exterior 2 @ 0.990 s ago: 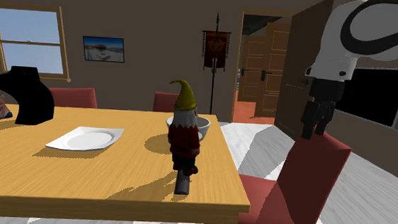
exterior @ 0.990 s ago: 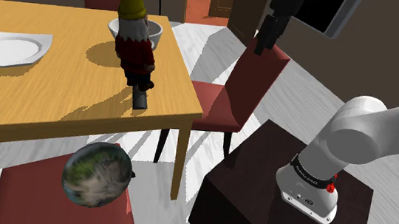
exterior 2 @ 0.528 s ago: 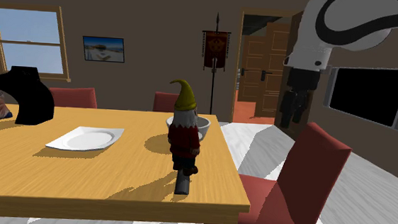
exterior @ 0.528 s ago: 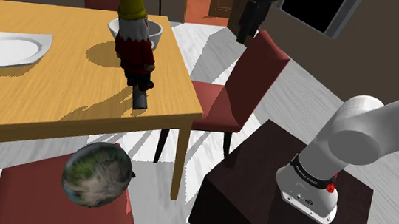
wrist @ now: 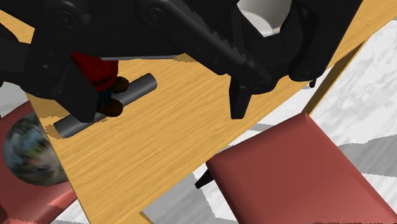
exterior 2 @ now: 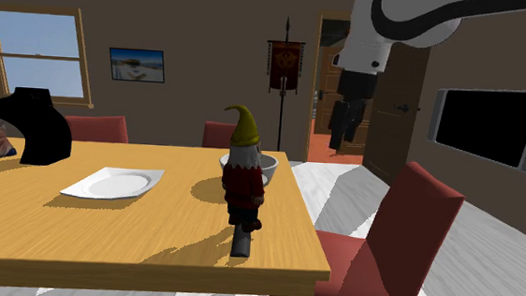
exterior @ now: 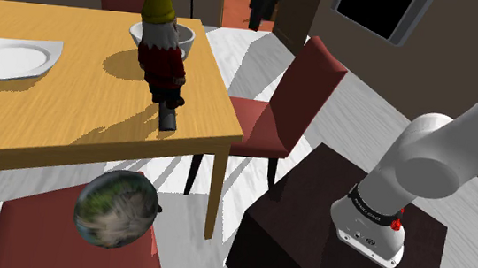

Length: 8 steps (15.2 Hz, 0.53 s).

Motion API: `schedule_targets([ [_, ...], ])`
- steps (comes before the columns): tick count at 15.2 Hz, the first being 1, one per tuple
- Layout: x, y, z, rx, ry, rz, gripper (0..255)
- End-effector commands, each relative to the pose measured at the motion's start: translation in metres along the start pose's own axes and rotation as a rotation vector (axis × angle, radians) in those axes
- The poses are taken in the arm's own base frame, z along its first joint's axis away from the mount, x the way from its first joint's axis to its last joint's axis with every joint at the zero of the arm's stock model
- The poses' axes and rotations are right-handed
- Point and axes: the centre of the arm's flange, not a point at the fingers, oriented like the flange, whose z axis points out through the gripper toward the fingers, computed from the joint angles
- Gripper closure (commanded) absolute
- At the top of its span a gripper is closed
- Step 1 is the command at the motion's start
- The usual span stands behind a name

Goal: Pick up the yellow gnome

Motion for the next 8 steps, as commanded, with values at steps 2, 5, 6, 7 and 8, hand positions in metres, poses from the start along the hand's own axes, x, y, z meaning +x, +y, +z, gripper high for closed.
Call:
schedule_targets([
  [2,0.032,-0.021,-0.013,-0.018,0.019,-0.065,0],
  [5,0.062,-0.043,-0.024,-0.037,0.038,-0.129,0],
  [6,0.071,-0.051,-0.028,-0.043,0.044,-0.151,0],
  [7,0.081,-0.059,-0.031,-0.050,0.051,-0.172,0],
  [8,0.090,-0.067,-0.035,-0.056,0.057,-0.193,0],
])
